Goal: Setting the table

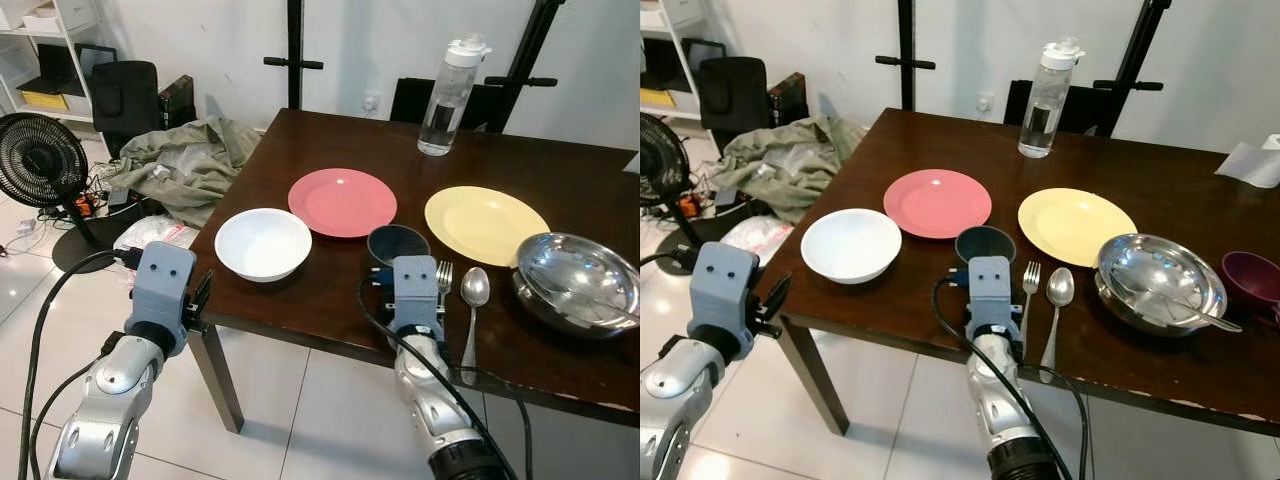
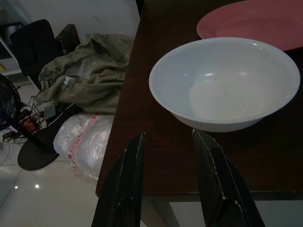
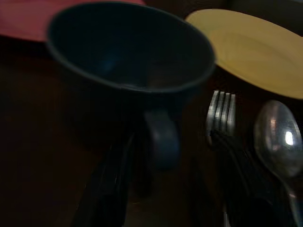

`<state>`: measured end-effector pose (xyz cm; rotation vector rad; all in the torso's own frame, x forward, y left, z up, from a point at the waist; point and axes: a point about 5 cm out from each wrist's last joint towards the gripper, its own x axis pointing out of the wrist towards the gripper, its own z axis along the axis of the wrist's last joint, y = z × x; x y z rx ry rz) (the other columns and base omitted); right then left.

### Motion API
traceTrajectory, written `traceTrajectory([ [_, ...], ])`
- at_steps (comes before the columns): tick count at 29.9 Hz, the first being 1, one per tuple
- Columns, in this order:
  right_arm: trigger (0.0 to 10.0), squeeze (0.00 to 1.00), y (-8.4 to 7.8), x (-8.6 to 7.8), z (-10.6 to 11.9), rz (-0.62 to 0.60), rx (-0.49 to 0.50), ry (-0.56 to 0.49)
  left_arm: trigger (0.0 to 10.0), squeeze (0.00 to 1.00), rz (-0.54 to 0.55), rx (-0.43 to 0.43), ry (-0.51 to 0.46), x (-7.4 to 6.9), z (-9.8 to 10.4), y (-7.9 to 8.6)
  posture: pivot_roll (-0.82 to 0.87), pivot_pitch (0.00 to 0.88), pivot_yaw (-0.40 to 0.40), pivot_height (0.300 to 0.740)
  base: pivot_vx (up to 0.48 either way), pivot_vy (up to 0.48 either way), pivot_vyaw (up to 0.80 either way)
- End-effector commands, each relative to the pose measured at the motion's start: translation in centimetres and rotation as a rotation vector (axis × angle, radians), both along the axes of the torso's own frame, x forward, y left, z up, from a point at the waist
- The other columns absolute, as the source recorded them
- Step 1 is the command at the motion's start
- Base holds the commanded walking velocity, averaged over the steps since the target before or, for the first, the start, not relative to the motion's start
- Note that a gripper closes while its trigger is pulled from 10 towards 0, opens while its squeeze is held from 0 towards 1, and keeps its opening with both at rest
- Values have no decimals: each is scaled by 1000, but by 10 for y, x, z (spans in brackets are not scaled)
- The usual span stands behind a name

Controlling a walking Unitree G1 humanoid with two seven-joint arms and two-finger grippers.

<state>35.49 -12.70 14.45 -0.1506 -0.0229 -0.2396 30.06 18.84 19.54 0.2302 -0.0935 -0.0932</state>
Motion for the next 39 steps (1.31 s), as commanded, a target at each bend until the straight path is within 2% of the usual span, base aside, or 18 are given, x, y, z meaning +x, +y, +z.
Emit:
traceTrajectory([
  [1, 10000, 0, 1, 1, -1, 0, 20, -10, 10000, 0, -4, 7, 16, -3, -2, 0, 233, 151, 112, 740, 0, 0, 0],
  [4, 10000, 0, 2, 2, 1, 10, 34, -28, 10000, 0, -5, 9, 18, -4, -2, 1, 238, 152, 112, 740, 0, 0, 0],
  [13, 10000, 0, 22, 8, 13, 160, 174, -126, 10000, 0, -1, 21, 25, -7, -1, 4, 260, 154, 119, 740, 0, 0, 0],
  [17, 10000, 0, 22, 9, 13, 174, 137, -126, 10000, 0, -2, 26, 28, -7, -1, 5, 262, 155, 122, 740, 0, 0, 0],
  [28, 10000, 0, 18, 8, 0, 171, 127, -105, 10000, 0, -11, 32, 31, -8, 0, 4, 267, 154, 133, 740, 0, 0, 0],
  [39, 10000, 0, 18, 11, 7, 154, 126, -151, 10000, 0, -11, 37, 29, -9, 3, 5, 281, 155, 135, 740, 0, 0, 0],
])
